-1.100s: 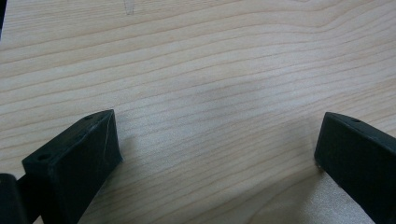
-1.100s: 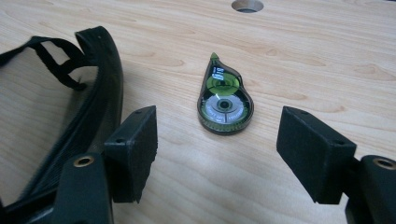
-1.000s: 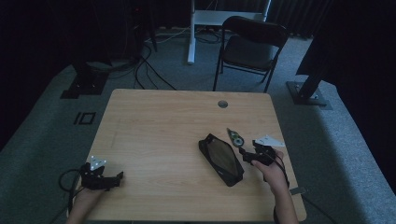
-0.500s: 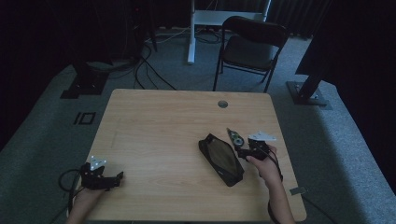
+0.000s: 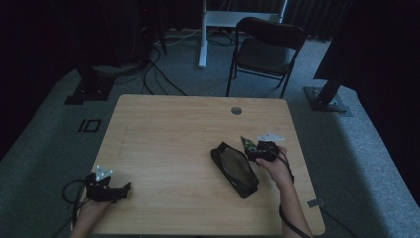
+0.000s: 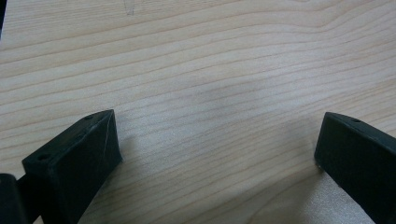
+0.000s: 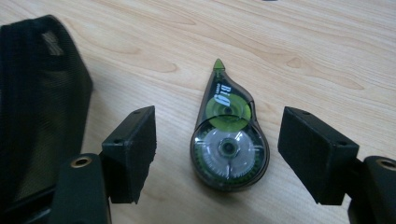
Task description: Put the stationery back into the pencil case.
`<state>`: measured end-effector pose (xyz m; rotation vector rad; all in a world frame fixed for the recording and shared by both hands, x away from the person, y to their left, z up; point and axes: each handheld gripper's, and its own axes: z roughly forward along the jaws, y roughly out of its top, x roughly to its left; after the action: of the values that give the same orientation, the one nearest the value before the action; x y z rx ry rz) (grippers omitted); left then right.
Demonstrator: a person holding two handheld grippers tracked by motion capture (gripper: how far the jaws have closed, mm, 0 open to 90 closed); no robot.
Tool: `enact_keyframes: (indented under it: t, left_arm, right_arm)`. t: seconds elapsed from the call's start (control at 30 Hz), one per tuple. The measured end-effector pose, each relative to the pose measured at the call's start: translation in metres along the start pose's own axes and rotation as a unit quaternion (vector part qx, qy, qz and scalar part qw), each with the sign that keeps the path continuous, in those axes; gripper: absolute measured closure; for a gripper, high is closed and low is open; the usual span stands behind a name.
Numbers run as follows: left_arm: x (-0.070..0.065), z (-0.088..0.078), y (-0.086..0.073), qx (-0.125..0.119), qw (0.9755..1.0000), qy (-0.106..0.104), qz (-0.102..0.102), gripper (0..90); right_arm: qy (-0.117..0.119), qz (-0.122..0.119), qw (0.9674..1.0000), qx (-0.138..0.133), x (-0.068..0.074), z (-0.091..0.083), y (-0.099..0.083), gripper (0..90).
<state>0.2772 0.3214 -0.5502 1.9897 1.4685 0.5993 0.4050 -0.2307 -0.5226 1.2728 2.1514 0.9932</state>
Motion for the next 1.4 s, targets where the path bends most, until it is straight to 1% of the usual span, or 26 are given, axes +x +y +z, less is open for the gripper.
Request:
enact_keyframes:
  t: [0.03, 0.07, 0.27, 0.37, 0.53, 0.6, 0.67, 0.7, 0.9, 1.0, 1.13, 1.23, 1.3, 1.33, 1.4]
  left_arm:
    - [0.0, 0.0, 0.0, 0.0, 1.0, 0.0, 0.0, 0.2]
    - [0.0, 0.0, 0.0, 0.0, 1.0, 0.0, 0.0, 0.1]
    - [0.0, 0.0, 0.0, 0.0, 1.0, 0.0, 0.0, 0.2]
    - [0.0, 0.0, 0.0, 0.0, 1.0, 0.0, 0.0, 0.1]
    - [0.0, 0.0, 0.0, 0.0, 1.0, 0.0, 0.0, 0.2]
    - [0.0, 0.0, 0.0, 0.0, 1.0, 0.0, 0.0, 0.1]
    - [0.0, 0.0, 0.0, 0.0, 1.0, 0.0, 0.0, 0.2]
    - [0.0, 0.0, 0.0, 0.0, 1.0, 0.0, 0.0, 0.1]
    - [0.0, 0.0, 0.0, 0.0, 1.0, 0.0, 0.0, 0.2]
    - [0.0, 0.0, 0.0, 0.0, 1.0, 0.0, 0.0, 0.2]
    - [0.0, 0.0, 0.0, 0.0, 1.0, 0.0, 0.0, 0.1]
    - [0.0, 0.0, 0.0, 0.0, 1.0, 0.0, 0.0, 0.1]
    - [0.0, 0.0, 0.0, 0.0, 1.0, 0.0, 0.0, 0.2]
    - [0.0, 0.0, 0.0, 0.0, 1.0, 0.0, 0.0, 0.2]
    - [0.0, 0.0, 0.0, 0.0, 1.0, 0.0, 0.0, 0.2]
  right_arm:
    - [0.0, 0.002, 1.0, 0.003, 0.0, 0.002, 0.0, 27.5]
    - [0.002, -0.001, 1.0, 0.007, -0.001, 0.005, 0.001, 27.4]
    - [-0.009, -0.004, 0.9998, 0.018, -0.007, 0.018, 0.007, 29.0]
    - [-0.003, 0.001, 0.9997, 0.023, -0.008, 0.024, 0.007, 29.4]
    - [0.0, -0.002, 0.9994, 0.033, -0.007, 0.032, 0.008, 31.0]
    - [0.001, 0.001, 0.9993, 0.037, -0.007, 0.034, 0.008, 33.2]
    - [0.002, 0.0, 0.9992, 0.04, -0.008, 0.036, 0.008, 33.2]
    - [0.001, 0.001, 0.999, 0.045, -0.009, 0.038, 0.007, 35.8]
    - [0.006, 0.009, 0.999, 0.043, -0.01, 0.041, 0.007, 37.5]
    - [0.005, 0.01, 0.9992, 0.039, -0.01, 0.042, 0.007, 38.3]
    - [0.005, 0.009, 0.9994, 0.034, -0.006, 0.041, 0.005, 45.8]
    - [0.004, 0.008, 0.9994, 0.034, -0.005, 0.039, 0.004, 46.6]
    - [0.004, 0.011, 0.9991, 0.04, -0.004, 0.038, 0.006, 47.3]
    - [-0.001, 0.02, 0.9986, 0.048, -0.005, 0.038, 0.007, 47.6]
    - [-0.004, 0.028, 0.9981, 0.054, -0.006, 0.037, 0.008, 47.9]
